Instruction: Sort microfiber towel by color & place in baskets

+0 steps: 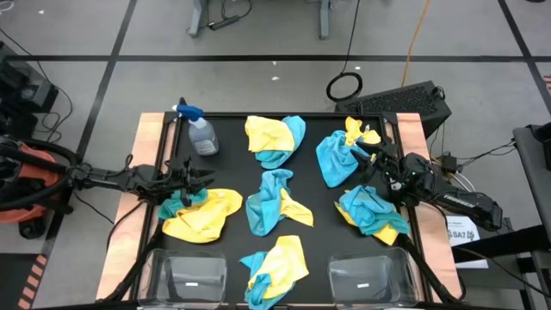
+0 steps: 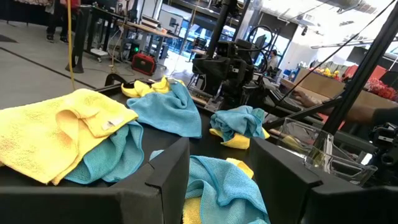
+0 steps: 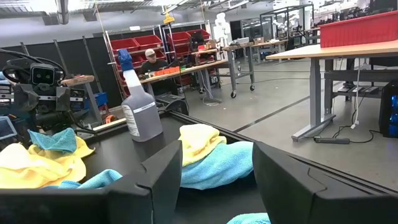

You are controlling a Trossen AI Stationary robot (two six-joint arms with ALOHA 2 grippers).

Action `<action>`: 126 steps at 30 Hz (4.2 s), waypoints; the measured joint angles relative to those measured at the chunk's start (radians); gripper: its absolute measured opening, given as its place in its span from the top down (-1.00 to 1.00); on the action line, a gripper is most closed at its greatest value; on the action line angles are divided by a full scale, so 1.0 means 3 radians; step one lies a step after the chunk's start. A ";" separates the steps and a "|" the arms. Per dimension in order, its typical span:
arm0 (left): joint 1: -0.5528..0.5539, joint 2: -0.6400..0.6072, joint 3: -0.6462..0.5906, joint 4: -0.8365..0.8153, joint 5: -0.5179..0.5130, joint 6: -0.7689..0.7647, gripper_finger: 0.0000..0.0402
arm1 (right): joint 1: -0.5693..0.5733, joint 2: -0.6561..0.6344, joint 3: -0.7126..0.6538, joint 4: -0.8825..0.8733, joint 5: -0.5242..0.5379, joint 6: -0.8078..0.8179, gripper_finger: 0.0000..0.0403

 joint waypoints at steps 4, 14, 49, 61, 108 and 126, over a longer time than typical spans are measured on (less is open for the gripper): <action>0.0000 0.0000 -0.0001 0.0000 0.0000 0.0000 0.13 | 0.0001 0.0001 0.0000 -0.0001 0.0000 0.0001 0.07; 0.0000 0.0001 -0.0001 0.0001 -0.0001 0.0000 0.13 | 0.0001 0.0001 0.0000 -0.0001 0.0000 0.0000 0.07; 0.0000 0.0001 -0.0001 0.0001 -0.0001 0.0000 0.13 | 0.0001 0.0001 0.0000 -0.0001 0.0001 0.0001 0.07; 0.0000 0.0001 -0.0001 0.0001 0.0000 0.0000 0.13 | 0.0000 0.0000 0.0000 0.0000 0.0001 0.0000 0.07; 0.0000 0.0097 0.0378 0.0543 -0.0205 0.1395 0.13 | 0.0000 0.0001 0.0000 -0.0001 0.0001 0.0000 0.07; 0.0000 0.1415 0.2029 -0.0873 -0.0355 0.1553 0.13 | 0.0000 0.0001 0.0000 -0.0002 0.0000 0.0000 0.07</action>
